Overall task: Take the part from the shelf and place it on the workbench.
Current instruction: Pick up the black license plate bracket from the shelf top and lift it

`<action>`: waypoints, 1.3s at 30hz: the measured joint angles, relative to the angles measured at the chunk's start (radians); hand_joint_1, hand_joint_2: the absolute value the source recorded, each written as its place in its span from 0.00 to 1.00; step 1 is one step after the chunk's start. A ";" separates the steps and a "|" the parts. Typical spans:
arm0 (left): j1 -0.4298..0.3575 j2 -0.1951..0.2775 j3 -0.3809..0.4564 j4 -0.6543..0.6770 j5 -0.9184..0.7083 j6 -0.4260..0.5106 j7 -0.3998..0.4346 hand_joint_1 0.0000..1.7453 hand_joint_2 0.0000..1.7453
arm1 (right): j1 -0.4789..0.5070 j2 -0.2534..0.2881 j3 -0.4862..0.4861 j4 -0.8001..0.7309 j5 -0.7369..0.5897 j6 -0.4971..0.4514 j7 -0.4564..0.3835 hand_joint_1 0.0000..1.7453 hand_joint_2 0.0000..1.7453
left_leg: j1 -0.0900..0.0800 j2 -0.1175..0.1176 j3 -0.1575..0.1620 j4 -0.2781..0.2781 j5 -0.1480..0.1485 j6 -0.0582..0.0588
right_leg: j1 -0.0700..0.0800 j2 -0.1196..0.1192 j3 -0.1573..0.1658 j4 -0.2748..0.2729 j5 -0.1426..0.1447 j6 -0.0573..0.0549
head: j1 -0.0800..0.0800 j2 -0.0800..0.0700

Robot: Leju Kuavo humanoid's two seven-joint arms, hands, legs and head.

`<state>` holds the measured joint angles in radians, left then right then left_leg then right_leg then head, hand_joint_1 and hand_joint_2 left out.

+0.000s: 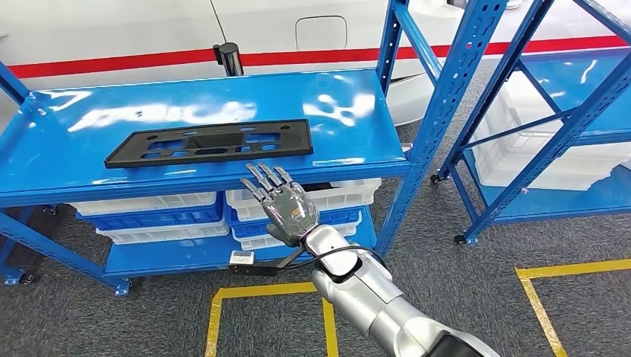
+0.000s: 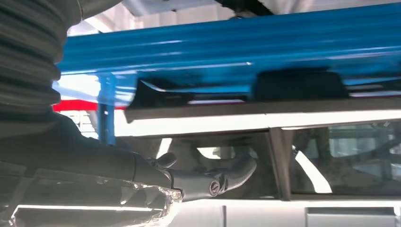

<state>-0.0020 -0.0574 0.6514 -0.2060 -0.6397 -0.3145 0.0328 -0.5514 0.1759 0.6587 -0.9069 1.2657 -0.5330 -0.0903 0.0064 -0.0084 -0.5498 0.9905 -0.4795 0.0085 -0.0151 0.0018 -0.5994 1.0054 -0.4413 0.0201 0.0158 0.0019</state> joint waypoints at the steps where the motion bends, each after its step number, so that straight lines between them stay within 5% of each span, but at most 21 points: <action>1: 0.000 0.001 0.002 0.000 0.000 0.000 0.000 0.00 0.00 | 0.000 0.000 0.000 0.000 0.000 0.000 0.000 0.00 1.00 | 0.003 0.001 0.000 0.002 -0.004 -0.006 | -0.002 0.001 0.003 -0.002 0.000 -0.007 | 0.000 0.000; 3: 0.000 0.000 0.005 0.000 0.000 0.000 0.000 0.00 0.00 | 0.000 0.001 0.000 -0.001 0.001 -0.001 0.001 0.00 1.00 | 0.007 0.002 -0.019 0.049 -0.033 -0.017 | -0.007 0.002 0.013 -0.007 -0.003 -0.019 | -0.002 0.000; 6: 0.001 -0.001 0.008 0.000 0.000 0.000 0.000 0.00 0.00 | 0.002 0.002 0.000 -0.001 0.001 -0.001 0.001 0.00 1.00 | 0.013 0.005 -0.122 0.241 -0.111 -0.031 | -0.007 0.001 0.025 -0.008 -0.012 -0.033 | -0.005 0.000; 8: 0.003 -0.001 0.009 0.000 0.000 0.000 0.000 0.00 0.00 | 0.005 0.001 0.000 0.000 0.002 -0.001 0.001 0.00 1.00 | 0.015 0.005 -0.165 0.288 -0.102 -0.034 | -0.005 0.002 0.030 -0.007 -0.018 -0.035 | -0.005 0.000; 12: 0.003 0.001 0.010 0.000 0.000 0.001 0.000 0.00 0.00 | 0.005 0.002 0.000 0.000 0.002 -0.001 0.002 0.00 1.00 | 0.012 0.006 -0.073 0.059 0.032 -0.019 | 0.000 0.007 0.049 -0.008 -0.033 -0.024 | -0.005 0.000; 17: 0.003 0.001 0.015 0.000 -0.004 0.001 -0.003 0.00 0.00 | 0.003 0.002 0.000 -0.001 0.002 -0.001 0.006 0.00 1.00 | 0.005 0.005 -0.039 0.004 0.038 0.008 | 0.005 0.006 0.045 0.001 -0.048 -0.001 | -0.004 0.000; 19: 0.003 0.000 0.017 0.000 -0.005 0.001 -0.005 0.00 0.00 | 0.001 0.001 0.000 -0.002 0.002 -0.002 0.007 0.00 1.00 | 0.008 0.006 -0.029 -0.006 0.040 0.022 | 0.006 0.005 0.006 0.076 -0.081 -0.001 | -0.002 0.000; 21: 0.003 0.000 0.017 0.000 -0.005 0.001 -0.006 0.00 0.00 | 0.004 -0.003 0.000 -0.002 0.002 -0.003 0.009 0.00 1.00 | 0.005 0.006 -0.025 -0.007 0.036 0.031 | 0.005 0.005 -0.072 0.215 -0.127 -0.006 | -0.001 0.000; 23: 0.004 -0.001 0.018 0.000 -0.006 0.001 -0.006 0.00 0.00 | 0.010 -0.008 0.000 -0.002 0.002 -0.004 0.011 0.00 1.00 | 0.004 0.004 -0.022 -0.006 0.031 0.033 | 0.005 0.005 -0.127 0.295 -0.137 0.000 | -0.001 0.000; 24: 0.005 -0.002 0.018 0.000 -0.007 0.001 -0.006 0.00 0.00 | 0.012 -0.009 0.000 -0.002 0.003 -0.004 0.012 0.00 1.00 | 0.004 0.002 -0.018 -0.006 0.028 0.031 | 0.004 0.005 -0.126 0.277 -0.117 0.008 | -0.001 0.000; 26: 0.007 -0.004 0.021 0.000 -0.011 0.001 -0.006 0.00 0.00 | 0.011 -0.010 0.000 -0.006 0.003 -0.004 0.012 0.00 1.00 | 0.003 0.000 -0.010 -0.004 0.020 0.025 | 0.001 0.003 -0.075 0.151 -0.052 0.024 | 0.000 0.000; 28: 0.007 -0.006 0.024 0.000 -0.017 -0.001 -0.006 0.00 0.00 | 0.008 -0.008 0.000 -0.019 0.003 0.001 0.012 0.00 1.00 | -0.002 -0.001 -0.005 0.004 0.007 0.015 | 0.000 0.002 -0.021 0.035 -0.007 0.023 | -0.002 0.000; 33: 0.004 -0.005 0.027 0.000 -0.029 -0.007 -0.006 0.00 0.00 | -0.009 0.006 0.000 -0.045 0.003 0.017 0.008 0.00 1.00 | 0.007 0.002 -0.013 0.033 -0.021 -0.015 | -0.002 0.004 0.003 0.001 -0.002 -0.016 | -0.005 0.000; 37: 0.005 -0.006 0.032 0.000 -0.037 -0.009 -0.006 0.00 0.00 | -0.023 0.020 0.001 -0.048 0.002 0.018 0.001 0.00 1.00 | 0.014 0.005 -0.136 0.261 -0.112 -0.033 | -0.004 0.004 0.019 -0.001 -0.012 -0.033 | -0.007 0.000; 39: 0.006 -0.005 0.032 0.000 -0.039 -0.009 -0.006 0.00 0.00 | -0.023 0.022 0.002 -0.048 0.002 0.018 -0.001 0.00 1.00 | 0.015 0.005 -0.166 0.283 -0.091 -0.034 | -0.003 0.004 0.025 -0.001 -0.017 -0.034 | -0.007 0.000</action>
<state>0.0037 -0.0625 0.6835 -0.2060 -0.6785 -0.3231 0.0270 -0.5747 0.1975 0.6611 -0.9548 1.2674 -0.5146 -0.0910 0.0215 -0.0032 -0.7154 1.2737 -0.5700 -0.0257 -0.0181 0.0056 -0.5748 1.0047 -0.4586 -0.0142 0.0088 0.0019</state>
